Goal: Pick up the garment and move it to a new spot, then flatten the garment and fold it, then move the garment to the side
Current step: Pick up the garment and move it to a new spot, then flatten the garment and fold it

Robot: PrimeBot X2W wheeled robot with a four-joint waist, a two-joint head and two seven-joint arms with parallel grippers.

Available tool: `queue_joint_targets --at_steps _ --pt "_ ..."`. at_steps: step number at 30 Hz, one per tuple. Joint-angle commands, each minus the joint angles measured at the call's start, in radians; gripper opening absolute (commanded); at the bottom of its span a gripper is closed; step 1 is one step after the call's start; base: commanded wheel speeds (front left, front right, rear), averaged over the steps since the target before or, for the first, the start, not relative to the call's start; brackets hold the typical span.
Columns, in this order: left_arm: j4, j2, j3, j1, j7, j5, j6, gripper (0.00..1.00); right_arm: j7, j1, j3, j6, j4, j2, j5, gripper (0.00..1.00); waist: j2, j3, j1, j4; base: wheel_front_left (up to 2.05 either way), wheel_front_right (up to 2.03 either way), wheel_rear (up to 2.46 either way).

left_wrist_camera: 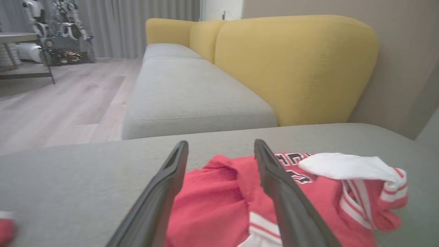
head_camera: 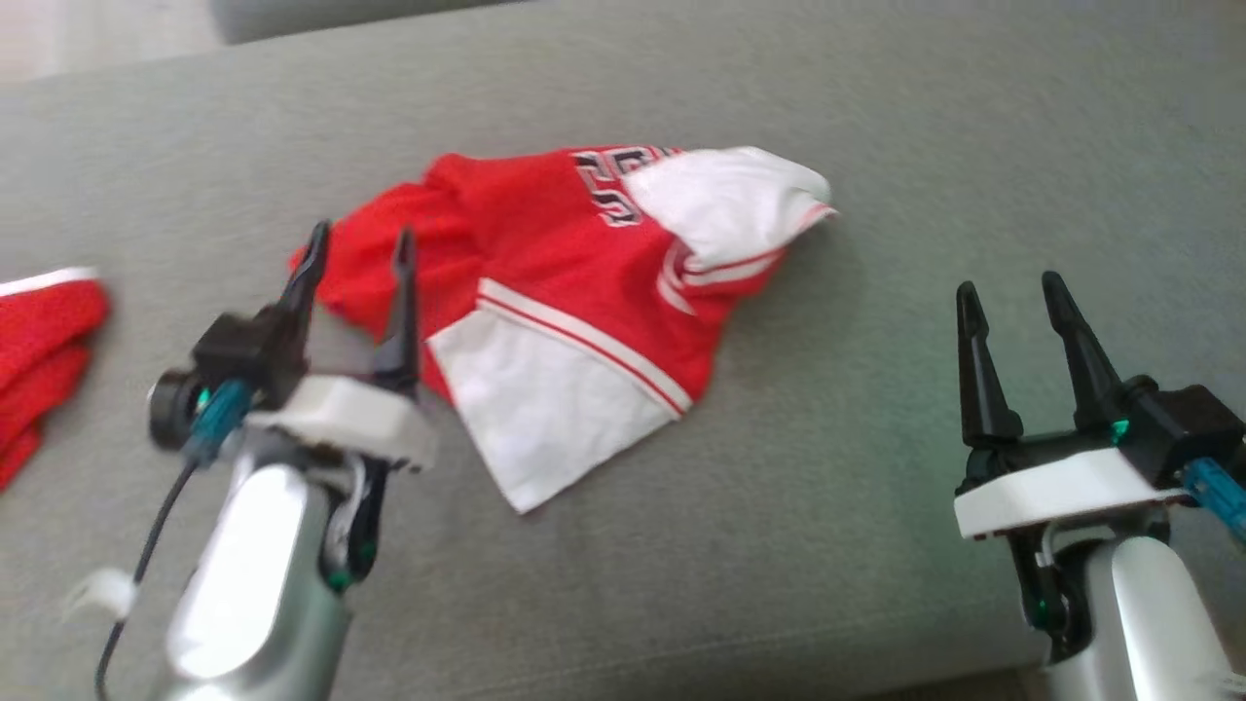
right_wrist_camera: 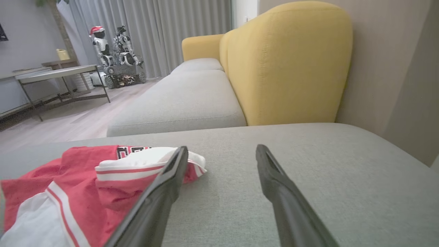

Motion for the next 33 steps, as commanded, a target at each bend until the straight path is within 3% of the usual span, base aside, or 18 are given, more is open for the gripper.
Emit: queue_joint_targets --at_steps 1,10,33 --pt "-0.045 0.027 0.045 -0.002 -0.010 -0.007 0.005 1.00 0.006 -0.011 0.018 -0.001 -0.041 -0.009 -0.009 1.00 0.0000 -0.042 0.0000 0.055 0.00 0.00 0.00" --pt "-0.114 0.084 0.081 0.138 -0.020 -0.035 -0.001 1.00 0.035 0.023 0.015 -0.001 -0.034 -0.026 -0.026 1.00 0.0000 -0.113 0.0000 0.115 0.00 0.00 0.00" --pt "-0.196 0.126 0.065 0.300 0.031 -0.033 0.039 1.00 0.074 0.110 0.022 -0.001 -0.043 -0.029 -0.039 1.00 0.0000 -0.209 0.0000 0.115 0.00 0.00 0.00"
